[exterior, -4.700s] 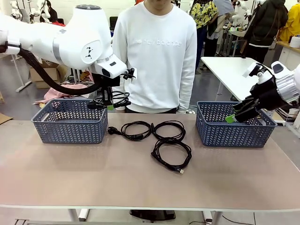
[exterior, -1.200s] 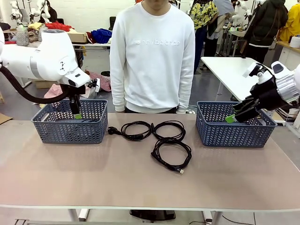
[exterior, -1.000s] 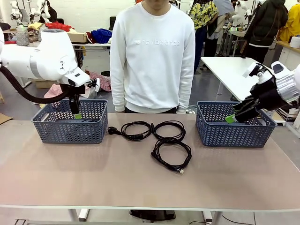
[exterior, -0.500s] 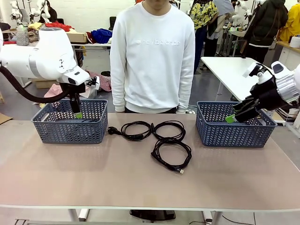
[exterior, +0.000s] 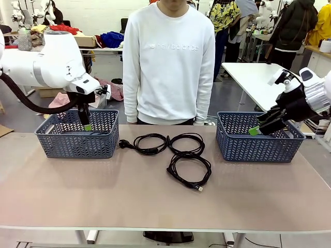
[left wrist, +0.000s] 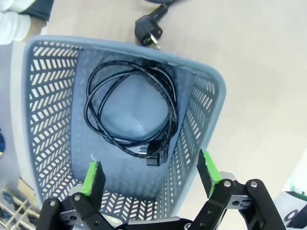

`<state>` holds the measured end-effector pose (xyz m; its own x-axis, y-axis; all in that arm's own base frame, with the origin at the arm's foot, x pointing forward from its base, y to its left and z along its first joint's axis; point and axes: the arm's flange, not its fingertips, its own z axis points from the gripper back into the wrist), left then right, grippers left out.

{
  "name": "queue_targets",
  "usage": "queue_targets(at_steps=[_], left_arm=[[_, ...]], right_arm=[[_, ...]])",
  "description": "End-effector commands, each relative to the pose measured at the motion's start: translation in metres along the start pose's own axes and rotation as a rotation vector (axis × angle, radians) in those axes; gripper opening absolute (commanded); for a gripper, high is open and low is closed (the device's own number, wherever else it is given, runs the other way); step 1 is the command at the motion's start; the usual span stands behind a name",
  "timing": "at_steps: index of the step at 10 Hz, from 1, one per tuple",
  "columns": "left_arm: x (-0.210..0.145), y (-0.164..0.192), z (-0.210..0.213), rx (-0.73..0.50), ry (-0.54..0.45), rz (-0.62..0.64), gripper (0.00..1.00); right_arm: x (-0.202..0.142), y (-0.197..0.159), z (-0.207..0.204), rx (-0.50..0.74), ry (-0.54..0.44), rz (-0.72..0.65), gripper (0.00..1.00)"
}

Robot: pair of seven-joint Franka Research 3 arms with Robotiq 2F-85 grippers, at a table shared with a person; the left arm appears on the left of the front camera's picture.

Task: Organize the cables according to human instructions.
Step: Pick up a bundle of cables and place it in the basket indicated by the human.

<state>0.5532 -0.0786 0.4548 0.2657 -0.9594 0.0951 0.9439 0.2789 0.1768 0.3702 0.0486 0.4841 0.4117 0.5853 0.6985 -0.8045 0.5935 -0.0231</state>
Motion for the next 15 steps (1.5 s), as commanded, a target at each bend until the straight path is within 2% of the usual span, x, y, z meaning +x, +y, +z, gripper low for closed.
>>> queue_targets(at_steps=[1, 3, 6, 9, 11, 13, 15], left_arm=[[0.015, -0.012, 0.013, -0.001, -0.059, 0.055, 1.0], [0.034, -0.038, 0.022, -0.006, -0.093, 0.053, 1.0], [0.057, -0.088, 0.022, -0.079, -0.19, -0.011, 1.0], [0.059, -0.129, 0.02, -0.096, -0.253, -0.046, 1.0], [0.058, -0.151, 0.015, -0.123, -0.256, -0.048, 1.0], [0.057, -0.164, 0.012, -0.119, -0.258, -0.044, 1.0], [0.059, -0.161, 0.01, -0.105, -0.242, -0.057, 1.0]], right_arm=[[-0.001, -0.004, -0.001, 0.011, -0.017, 0.019, 1.0], [-0.001, -0.004, -0.001, 0.011, -0.017, 0.019, 1.0], [-0.001, -0.004, -0.001, 0.011, -0.017, 0.019, 1.0], [-0.001, -0.004, -0.001, 0.011, -0.017, 0.019, 1.0], [-0.001, -0.004, -0.001, 0.011, -0.017, 0.019, 1.0], [-0.001, -0.004, -0.001, 0.011, -0.017, 0.019, 1.0], [-0.001, -0.004, -0.001, 0.011, -0.017, 0.019, 1.0]])
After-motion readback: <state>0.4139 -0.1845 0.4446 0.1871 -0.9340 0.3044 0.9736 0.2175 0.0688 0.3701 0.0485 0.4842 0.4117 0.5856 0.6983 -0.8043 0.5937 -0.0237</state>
